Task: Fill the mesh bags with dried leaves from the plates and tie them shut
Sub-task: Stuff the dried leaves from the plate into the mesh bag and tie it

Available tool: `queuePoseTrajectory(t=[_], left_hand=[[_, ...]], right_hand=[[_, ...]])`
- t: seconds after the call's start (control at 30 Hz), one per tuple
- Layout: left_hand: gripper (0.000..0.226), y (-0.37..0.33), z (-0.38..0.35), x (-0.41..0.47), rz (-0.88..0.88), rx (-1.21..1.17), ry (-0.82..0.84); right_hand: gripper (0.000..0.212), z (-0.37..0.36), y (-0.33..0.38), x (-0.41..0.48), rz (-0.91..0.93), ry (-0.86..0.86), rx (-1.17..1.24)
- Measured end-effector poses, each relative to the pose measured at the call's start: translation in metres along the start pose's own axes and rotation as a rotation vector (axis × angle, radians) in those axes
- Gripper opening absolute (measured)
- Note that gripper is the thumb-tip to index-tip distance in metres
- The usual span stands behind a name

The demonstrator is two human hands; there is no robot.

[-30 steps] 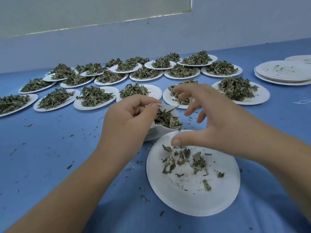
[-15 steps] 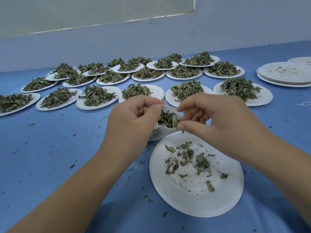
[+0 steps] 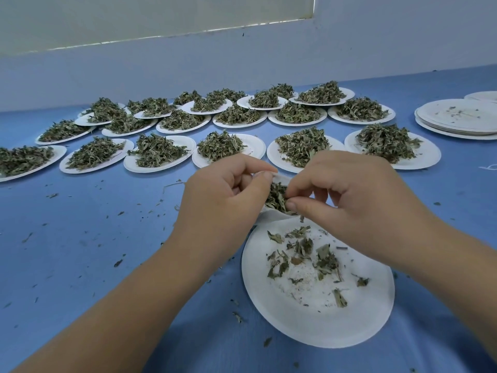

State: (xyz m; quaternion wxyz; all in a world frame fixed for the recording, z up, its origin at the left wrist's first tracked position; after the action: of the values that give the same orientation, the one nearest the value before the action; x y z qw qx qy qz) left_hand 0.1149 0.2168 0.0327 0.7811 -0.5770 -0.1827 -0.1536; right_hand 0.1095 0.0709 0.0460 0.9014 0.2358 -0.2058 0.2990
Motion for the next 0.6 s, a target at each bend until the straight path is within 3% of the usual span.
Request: queuePoseTrajectory(t=[0.13,0.4,0.6], left_hand=[[0.016,-0.004,-0.005,-0.002,-0.019,0.011,0.033],[0.02,-0.003,-0.008,-0.003,-0.013,-0.003,0.039],[0.019,-0.006,-0.011,-0.006,-0.031,-0.018,0.069]], right_hand=[[0.009,-0.002,0.0,0.0,-0.043,-0.015,0.047],[0.034,-0.008,-0.017,0.0,-0.249,-0.011,0.146],[0.041,-0.025,-0.029,-0.002,-0.389,0.156,0.396]])
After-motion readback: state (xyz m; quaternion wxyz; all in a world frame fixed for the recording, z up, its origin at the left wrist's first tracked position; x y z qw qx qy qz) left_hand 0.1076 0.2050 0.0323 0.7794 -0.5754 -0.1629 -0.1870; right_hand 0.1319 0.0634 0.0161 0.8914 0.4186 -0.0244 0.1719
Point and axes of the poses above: each hand's wrist, its own x-axis towards the middle knuckle, its own z-axis out of the back of the hand, y = z × x, the point moved 7 cm from there along x, towards the middle knuckle, and after that the axes turned 6 degrees about -x, right-handed, at the moved point
